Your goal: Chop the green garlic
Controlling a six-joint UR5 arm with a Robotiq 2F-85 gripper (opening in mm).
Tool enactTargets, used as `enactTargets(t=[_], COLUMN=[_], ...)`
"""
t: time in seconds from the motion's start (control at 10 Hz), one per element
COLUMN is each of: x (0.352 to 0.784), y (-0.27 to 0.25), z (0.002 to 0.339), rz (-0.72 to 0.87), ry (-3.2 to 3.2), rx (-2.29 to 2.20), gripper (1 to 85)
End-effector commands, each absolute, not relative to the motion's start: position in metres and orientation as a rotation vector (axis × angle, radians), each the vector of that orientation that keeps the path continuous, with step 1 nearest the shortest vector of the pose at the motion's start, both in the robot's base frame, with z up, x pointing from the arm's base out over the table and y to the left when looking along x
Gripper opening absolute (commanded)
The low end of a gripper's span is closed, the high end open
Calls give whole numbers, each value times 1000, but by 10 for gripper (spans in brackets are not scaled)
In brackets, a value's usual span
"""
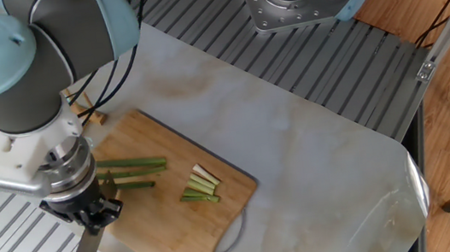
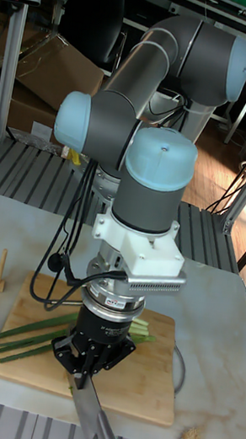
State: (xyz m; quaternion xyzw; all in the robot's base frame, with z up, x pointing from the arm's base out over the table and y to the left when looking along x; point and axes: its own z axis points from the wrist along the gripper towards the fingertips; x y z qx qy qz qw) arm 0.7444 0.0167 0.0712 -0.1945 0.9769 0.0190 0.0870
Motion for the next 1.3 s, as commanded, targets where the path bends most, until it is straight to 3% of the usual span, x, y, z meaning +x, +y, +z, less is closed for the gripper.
enactTargets(t=[0.0, 0.5, 1.2], x=[733, 728, 764], y=[19, 27, 14], z=[69, 73, 87], rz=[82, 110, -22], ry=[2935, 2941, 2859], rx=[-559, -540, -645], gripper=[13, 13, 13])
